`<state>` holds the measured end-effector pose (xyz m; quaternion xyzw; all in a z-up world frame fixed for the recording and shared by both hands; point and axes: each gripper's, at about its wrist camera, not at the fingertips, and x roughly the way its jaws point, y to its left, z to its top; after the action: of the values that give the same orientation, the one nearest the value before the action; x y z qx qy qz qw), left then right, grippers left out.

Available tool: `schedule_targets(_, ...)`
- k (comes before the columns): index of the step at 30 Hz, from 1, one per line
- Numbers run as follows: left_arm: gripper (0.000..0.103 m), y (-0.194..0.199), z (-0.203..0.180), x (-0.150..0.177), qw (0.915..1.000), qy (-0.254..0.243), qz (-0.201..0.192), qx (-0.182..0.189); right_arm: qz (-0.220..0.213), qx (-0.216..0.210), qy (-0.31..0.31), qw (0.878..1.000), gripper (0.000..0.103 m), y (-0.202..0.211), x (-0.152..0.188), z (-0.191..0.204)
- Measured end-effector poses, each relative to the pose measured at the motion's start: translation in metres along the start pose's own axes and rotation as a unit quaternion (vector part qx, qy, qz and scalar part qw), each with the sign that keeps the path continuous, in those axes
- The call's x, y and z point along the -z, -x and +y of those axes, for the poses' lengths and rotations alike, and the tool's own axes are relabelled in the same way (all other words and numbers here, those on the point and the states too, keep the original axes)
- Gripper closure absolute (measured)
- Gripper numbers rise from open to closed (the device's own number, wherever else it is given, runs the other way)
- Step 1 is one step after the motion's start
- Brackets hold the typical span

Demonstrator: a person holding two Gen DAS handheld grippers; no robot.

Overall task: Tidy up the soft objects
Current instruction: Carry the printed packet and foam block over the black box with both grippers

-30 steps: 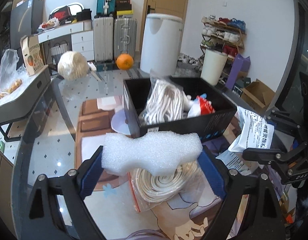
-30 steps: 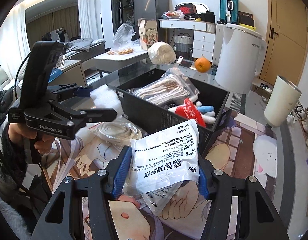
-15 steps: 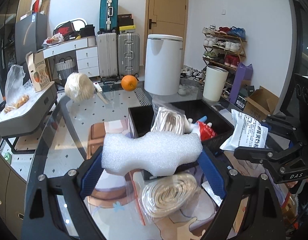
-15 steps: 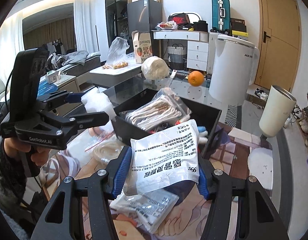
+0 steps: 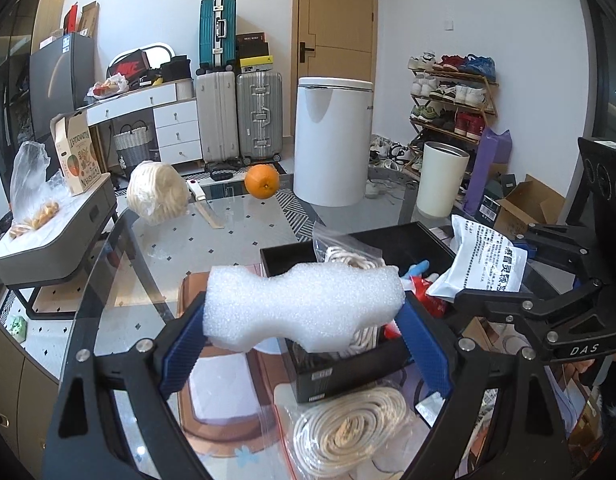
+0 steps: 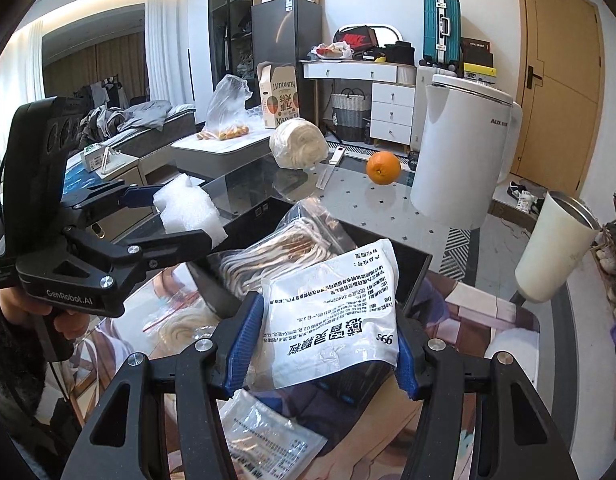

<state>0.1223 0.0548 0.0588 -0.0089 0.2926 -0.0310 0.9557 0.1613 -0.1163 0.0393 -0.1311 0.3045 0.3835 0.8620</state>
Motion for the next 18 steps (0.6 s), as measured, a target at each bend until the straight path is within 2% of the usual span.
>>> schedule_targets(18,0.013,-0.024,-0.004,-0.012,0.9997,-0.023,0.010,-0.005,0.028,-0.017,0.020,0.999,0.044,-0.034,-0.016,-0.012)
